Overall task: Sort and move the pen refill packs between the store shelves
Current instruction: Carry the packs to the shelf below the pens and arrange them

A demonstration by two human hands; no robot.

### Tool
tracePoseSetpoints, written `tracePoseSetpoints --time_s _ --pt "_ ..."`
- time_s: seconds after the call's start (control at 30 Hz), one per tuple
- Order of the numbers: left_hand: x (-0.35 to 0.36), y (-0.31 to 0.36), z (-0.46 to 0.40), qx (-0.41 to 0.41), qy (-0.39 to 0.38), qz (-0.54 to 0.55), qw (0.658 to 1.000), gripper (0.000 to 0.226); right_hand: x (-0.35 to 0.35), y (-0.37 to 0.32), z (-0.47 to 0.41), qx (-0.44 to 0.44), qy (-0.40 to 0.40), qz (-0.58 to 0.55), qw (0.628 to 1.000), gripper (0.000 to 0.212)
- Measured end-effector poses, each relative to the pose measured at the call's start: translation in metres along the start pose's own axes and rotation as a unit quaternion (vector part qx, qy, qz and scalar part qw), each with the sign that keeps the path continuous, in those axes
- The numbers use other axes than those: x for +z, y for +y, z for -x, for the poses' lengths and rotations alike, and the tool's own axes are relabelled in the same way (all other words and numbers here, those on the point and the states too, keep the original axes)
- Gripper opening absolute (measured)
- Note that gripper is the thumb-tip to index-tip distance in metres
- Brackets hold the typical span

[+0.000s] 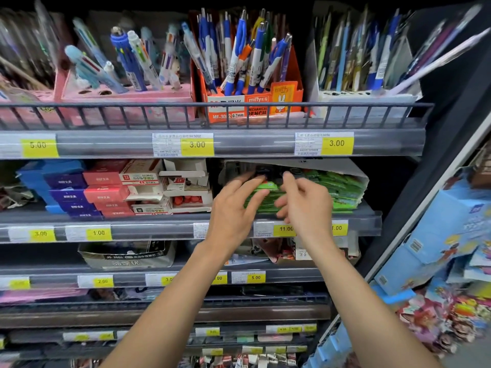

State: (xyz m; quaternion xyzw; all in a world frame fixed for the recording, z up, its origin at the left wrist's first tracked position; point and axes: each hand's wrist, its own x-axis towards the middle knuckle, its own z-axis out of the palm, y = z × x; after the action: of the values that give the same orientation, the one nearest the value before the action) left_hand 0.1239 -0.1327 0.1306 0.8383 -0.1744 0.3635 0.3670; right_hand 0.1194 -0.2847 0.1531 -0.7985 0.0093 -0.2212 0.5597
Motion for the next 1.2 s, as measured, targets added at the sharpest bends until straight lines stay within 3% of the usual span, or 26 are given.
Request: tracePoseSetpoints --time_s 0.03,0.1,0.2,0.47,0.63,0.83,0.93,1.0,1.1,1.2 --pt "0.002 -0.001 -0.001 0.0 0.008 0.001 1.0 0.029 -0.005 0.006 -0.001 -0.109 0.076 0.099 0.986 0.034" --pt "0.003 -0.002 -0.004 -0.007 0.019 -0.003 1.0 0.027 -0.012 0.017 -0.006 -0.301 0.179 0.209 0.913 0.021" --pt "0.004 -0.001 -0.01 -0.045 0.016 -0.02 0.999 0.026 -0.013 0.03 -0.021 -0.392 0.139 0.28 0.865 0.018" --pt "0.006 -0.006 -0.023 -0.04 -0.059 -0.034 0.997 0.035 -0.013 0.045 -0.036 -0.431 0.056 0.269 0.859 0.024" --pt "0.015 -0.011 0.004 0.01 -0.047 -0.165 0.985 0.05 -0.027 0.061 -0.028 -0.387 0.172 0.315 0.849 0.028" --pt "0.035 -0.01 0.021 0.017 -0.075 -0.201 0.977 0.068 -0.039 0.082 -0.024 -0.413 0.139 0.28 0.855 0.042" --pt "0.04 -0.008 0.02 0.0 -0.079 -0.217 0.973 0.076 -0.047 0.084 -0.028 -0.354 0.163 0.337 0.857 0.049" --pt "0.041 -0.008 0.019 -0.004 -0.088 -0.233 0.968 0.078 -0.047 0.085 -0.03 -0.311 0.117 0.397 0.856 0.054" --pt "0.039 -0.004 0.018 -0.013 -0.103 -0.229 0.968 0.076 -0.05 0.087 -0.035 -0.319 0.071 0.425 0.844 0.057" --pt "0.033 -0.002 0.012 -0.029 -0.089 -0.218 0.972 0.069 -0.06 0.093 -0.039 -0.317 0.077 0.438 0.838 0.056"
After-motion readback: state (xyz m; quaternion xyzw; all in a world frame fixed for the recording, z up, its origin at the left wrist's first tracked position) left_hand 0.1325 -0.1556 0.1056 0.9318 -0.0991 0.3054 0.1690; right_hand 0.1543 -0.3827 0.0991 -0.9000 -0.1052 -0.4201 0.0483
